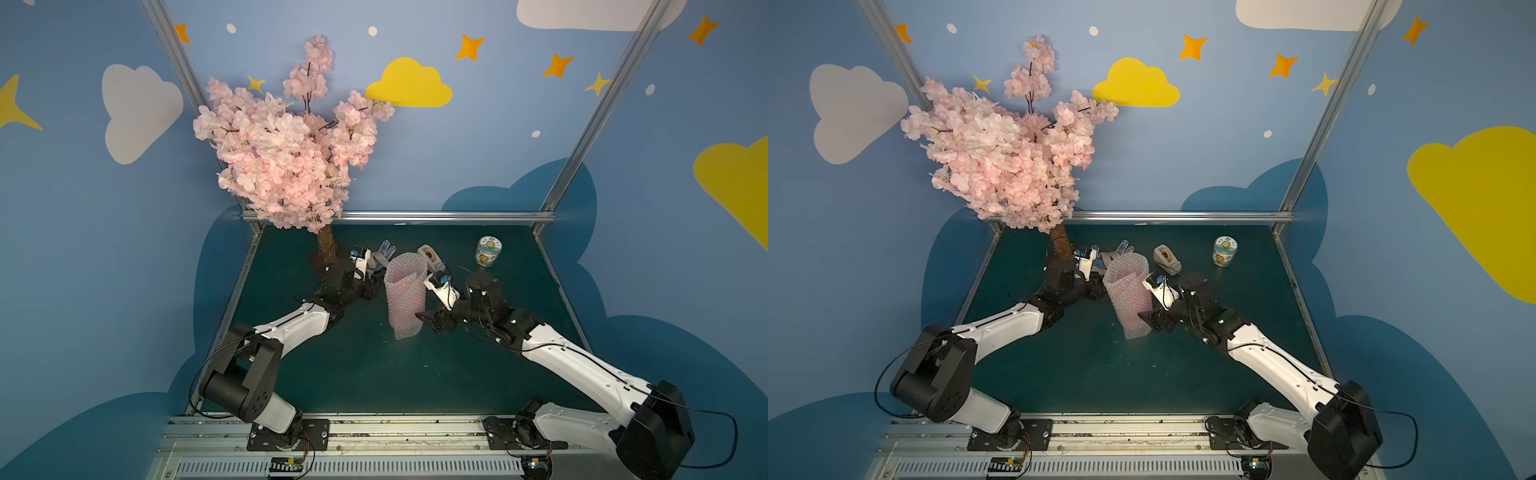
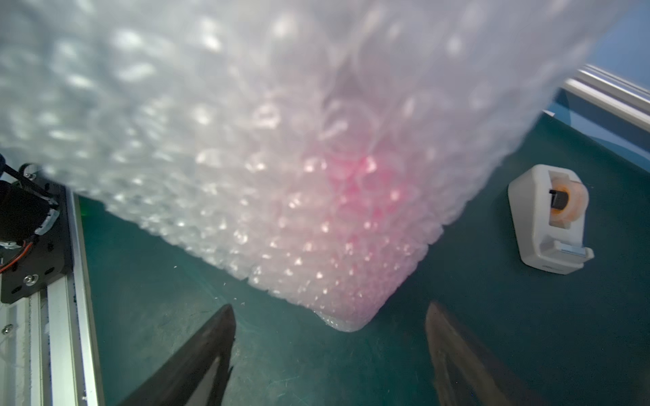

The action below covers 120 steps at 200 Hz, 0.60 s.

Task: Wrap wine glasses in bubble wrap
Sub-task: Place the bubble wrap at the center of the board, then wrap the wine glass in bubble wrap.

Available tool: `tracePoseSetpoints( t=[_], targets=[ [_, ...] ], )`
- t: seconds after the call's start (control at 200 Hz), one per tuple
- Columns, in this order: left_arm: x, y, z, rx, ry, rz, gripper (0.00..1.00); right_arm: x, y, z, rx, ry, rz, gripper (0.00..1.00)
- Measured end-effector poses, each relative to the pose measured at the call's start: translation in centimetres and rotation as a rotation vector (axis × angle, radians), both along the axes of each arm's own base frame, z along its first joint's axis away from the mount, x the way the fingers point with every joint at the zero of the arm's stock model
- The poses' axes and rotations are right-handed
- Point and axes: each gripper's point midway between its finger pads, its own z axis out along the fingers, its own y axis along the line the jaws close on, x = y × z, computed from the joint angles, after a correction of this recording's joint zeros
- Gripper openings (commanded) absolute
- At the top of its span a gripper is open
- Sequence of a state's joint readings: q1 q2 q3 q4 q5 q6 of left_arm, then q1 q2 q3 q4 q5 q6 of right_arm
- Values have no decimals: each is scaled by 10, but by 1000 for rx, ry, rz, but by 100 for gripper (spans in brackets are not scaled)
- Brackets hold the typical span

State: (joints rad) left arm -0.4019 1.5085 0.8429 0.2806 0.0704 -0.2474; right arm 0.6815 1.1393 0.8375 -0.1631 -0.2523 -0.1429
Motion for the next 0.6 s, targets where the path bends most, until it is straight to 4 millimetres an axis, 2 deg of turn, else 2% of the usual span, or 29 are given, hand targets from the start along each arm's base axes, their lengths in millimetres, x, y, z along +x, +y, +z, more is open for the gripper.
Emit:
tracePoseSetpoints(
  t=[0.125,0.295,0.365,0.411,0.601],
  targets=[
    [-5,20,20,-68,58,80,63,7,-15,15,45,46,-76,81],
    [-28,30,45,-227,181,79,68,39,-42,33,194,192,-261,81],
    [-38,25,46,-305,252,40,70,45,-44,31,250,266,-300,82],
    [-44,19,46,-350,290,4,77,46,-40,29,278,308,-300,81],
    [-72,-19,45,-457,424,-169,79,51,-15,12,338,504,-261,82]
  ],
)
